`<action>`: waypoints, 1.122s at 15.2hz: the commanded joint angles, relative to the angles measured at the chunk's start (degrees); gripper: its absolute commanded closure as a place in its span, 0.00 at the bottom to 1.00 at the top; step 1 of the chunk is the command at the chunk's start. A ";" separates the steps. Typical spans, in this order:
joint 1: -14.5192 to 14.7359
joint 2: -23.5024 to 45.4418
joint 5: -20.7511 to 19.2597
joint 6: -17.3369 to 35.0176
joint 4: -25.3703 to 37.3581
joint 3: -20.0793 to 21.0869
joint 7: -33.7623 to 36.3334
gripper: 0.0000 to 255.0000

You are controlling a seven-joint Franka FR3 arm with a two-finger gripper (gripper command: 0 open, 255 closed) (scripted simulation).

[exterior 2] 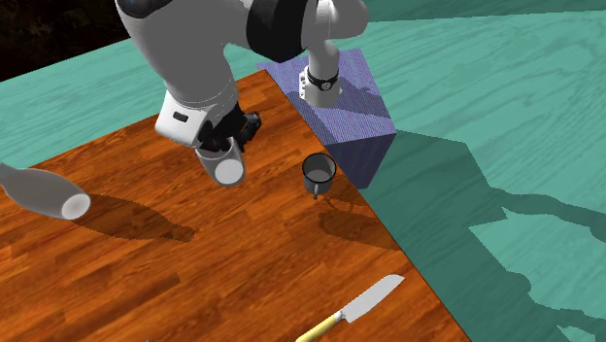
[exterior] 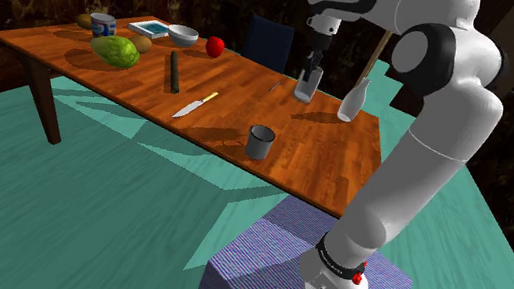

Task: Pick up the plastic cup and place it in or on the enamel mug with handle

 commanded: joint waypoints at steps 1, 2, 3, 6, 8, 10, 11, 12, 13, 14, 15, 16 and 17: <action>1.56 -3.27 -1.30 0.27 -3.26 1.21 3.05 1.00; 2.29 -4.66 -1.76 0.18 -4.47 1.96 4.62 1.00; 2.98 -5.99 -2.16 0.06 -5.61 2.73 6.17 1.00; 4.91 -9.56 -2.99 -0.46 -8.57 5.17 10.77 1.00; 6.08 -11.61 -3.24 -0.89 -10.19 6.90 13.77 1.00; 7.19 -13.39 -3.28 -1.37 -11.53 8.68 16.73 1.00; 7.74 -14.18 -3.22 -1.62 -12.10 9.58 18.19 1.00; 8.29 -14.91 -3.13 -1.87 -12.61 10.48 19.64 1.00; 8.82 -15.58 -2.99 -2.13 -13.05 11.40 21.08 1.00; 9.37 -16.18 -2.81 -2.39 -13.42 12.30 22.51 1.00; 9.92 -16.71 -2.61 -2.66 -13.73 13.20 23.94 1.00; 10.66 -17.34 -2.28 -3.01 -14.05 14.41 25.84 1.00; 10.63 -17.42 -2.31 -2.24 -14.90 14.41 25.85 1.00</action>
